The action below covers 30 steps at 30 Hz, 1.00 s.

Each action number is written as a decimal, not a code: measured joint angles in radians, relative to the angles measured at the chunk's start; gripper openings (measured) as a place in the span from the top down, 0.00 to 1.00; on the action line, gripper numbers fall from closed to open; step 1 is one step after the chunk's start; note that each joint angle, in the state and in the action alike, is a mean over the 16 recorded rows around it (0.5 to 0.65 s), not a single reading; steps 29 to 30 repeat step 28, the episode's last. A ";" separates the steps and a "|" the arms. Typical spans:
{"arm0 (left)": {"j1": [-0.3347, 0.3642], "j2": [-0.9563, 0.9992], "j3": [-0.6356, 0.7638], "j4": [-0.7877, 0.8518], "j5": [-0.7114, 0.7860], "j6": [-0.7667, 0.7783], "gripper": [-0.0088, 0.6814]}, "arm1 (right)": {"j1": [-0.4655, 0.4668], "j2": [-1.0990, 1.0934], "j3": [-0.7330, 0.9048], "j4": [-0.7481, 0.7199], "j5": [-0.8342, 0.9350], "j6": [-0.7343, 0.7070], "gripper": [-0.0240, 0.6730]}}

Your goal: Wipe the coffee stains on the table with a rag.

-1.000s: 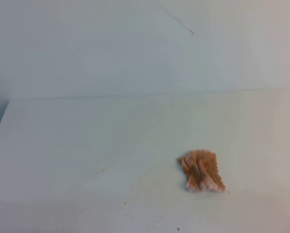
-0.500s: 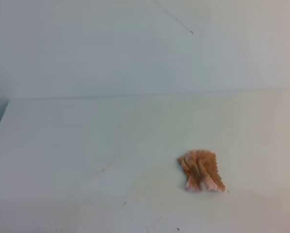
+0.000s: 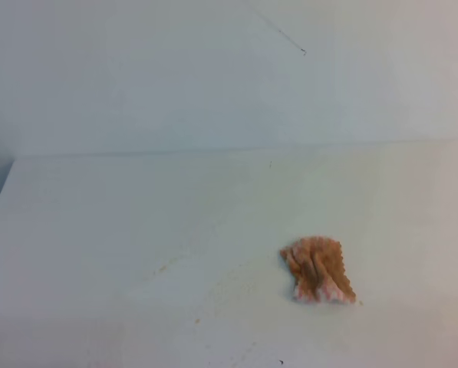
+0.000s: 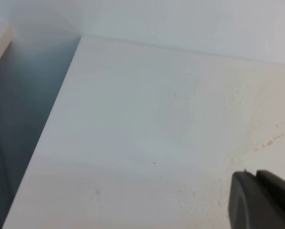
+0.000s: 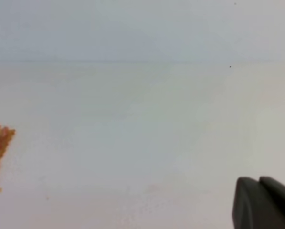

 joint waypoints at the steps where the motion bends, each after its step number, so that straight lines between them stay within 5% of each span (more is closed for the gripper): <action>1: 0.000 0.000 0.000 0.000 0.000 0.000 0.99 | 0.000 0.002 -0.002 0.000 0.002 0.000 0.97; 30: 0.000 0.000 0.000 0.000 0.000 0.000 0.99 | -0.001 0.006 -0.009 -0.001 0.006 0.000 0.97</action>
